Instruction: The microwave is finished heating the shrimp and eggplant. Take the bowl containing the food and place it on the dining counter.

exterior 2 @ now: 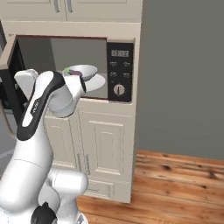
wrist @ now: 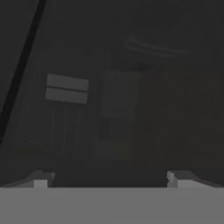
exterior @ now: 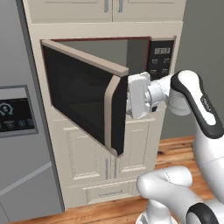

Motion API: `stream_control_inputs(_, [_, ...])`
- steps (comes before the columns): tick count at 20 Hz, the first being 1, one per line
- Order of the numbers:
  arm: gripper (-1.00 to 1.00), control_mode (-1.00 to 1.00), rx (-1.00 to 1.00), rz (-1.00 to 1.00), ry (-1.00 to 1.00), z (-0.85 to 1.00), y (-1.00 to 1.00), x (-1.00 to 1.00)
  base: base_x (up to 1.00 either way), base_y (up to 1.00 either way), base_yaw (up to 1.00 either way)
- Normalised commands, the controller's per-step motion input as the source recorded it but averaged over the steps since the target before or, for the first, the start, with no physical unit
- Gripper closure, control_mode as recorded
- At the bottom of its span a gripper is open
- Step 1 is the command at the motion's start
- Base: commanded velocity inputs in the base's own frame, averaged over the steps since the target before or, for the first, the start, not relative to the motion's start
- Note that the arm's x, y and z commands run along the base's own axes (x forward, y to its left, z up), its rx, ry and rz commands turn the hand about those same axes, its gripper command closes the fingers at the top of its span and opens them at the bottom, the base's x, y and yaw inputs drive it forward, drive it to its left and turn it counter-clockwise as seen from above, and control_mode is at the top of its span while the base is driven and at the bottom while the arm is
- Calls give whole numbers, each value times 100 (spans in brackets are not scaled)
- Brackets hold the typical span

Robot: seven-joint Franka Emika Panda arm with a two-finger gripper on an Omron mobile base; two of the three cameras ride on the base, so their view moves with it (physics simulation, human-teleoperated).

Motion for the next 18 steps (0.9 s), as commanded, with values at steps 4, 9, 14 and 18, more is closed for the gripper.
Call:
stream_control_inputs(4, [-100, -100, -7, 12, 0, -12, 100, -3, 0, 0, 0])
stream_control_inputs(9, [-100, -100, -8, 2, -8, -21, 100, -1, 0, 0, 0])
stream_control_inputs(14, [-100, -100, -8, -2, -15, -13, 100, 0, 0, 0, 0])
stream_control_inputs(18, [-100, -100, -5, 0, 1, 0, -7, -1, 0, 0, 0])
